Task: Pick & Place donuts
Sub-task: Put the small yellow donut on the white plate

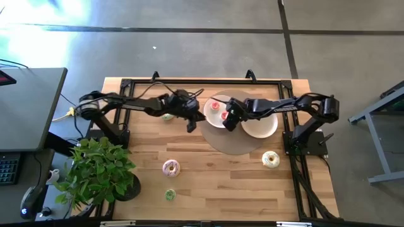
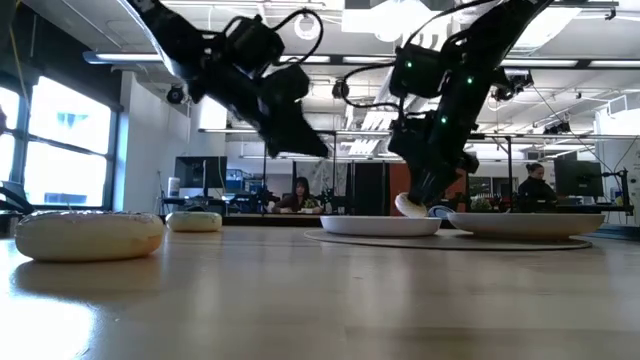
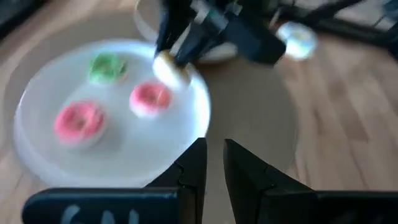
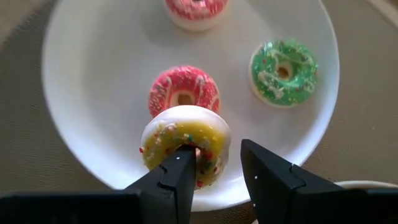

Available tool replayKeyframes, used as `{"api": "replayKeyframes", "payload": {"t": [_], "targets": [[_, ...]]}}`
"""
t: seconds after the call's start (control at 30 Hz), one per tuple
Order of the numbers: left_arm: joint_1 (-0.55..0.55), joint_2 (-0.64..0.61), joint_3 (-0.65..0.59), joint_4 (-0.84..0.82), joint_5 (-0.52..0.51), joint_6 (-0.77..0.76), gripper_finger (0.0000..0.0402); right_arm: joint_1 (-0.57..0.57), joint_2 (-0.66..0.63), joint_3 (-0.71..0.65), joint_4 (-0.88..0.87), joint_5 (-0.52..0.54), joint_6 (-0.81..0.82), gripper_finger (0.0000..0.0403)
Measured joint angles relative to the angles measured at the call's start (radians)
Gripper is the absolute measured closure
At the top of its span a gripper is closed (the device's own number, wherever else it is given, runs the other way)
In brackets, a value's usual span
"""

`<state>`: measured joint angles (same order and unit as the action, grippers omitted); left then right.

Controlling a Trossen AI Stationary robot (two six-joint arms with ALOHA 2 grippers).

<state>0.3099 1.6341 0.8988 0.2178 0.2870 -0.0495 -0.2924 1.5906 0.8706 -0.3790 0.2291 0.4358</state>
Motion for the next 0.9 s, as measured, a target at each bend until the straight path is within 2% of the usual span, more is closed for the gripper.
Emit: {"api": "replayKeyframes", "payload": {"t": [0.13,0.23,0.3,0.43,0.57,0.73,0.9], "targets": [[-0.011,0.070,0.001,0.136,0.013,0.000,0.0349,0.000,-0.023,0.000,0.061,-0.001,0.000,0.0279],[-0.010,0.115,0.027,0.122,-0.010,0.017,0.0349,0.000,-0.022,0.000,0.175,0.006,-0.003,0.0279],[-0.009,0.123,0.039,0.089,-0.063,0.020,0.0349,0.001,-0.004,0.000,0.286,0.007,-0.020,0.0279],[-0.010,0.132,0.069,0.059,-0.230,0.045,0.0349,0.005,0.058,0.002,0.460,-0.012,-0.069,0.0279],[-0.009,0.136,0.070,0.041,-0.302,0.047,0.0349,0.005,0.116,0.001,0.511,-0.016,-0.063,0.0279],[-0.009,0.137,0.072,0.034,-0.302,0.046,0.0349,0.005,0.132,0.001,0.519,-0.088,-0.022,0.0279],[-0.009,0.177,0.070,0.030,-0.293,0.046,0.0349,0.019,0.132,0.000,0.509,-0.082,-0.021,0.0279]]}}
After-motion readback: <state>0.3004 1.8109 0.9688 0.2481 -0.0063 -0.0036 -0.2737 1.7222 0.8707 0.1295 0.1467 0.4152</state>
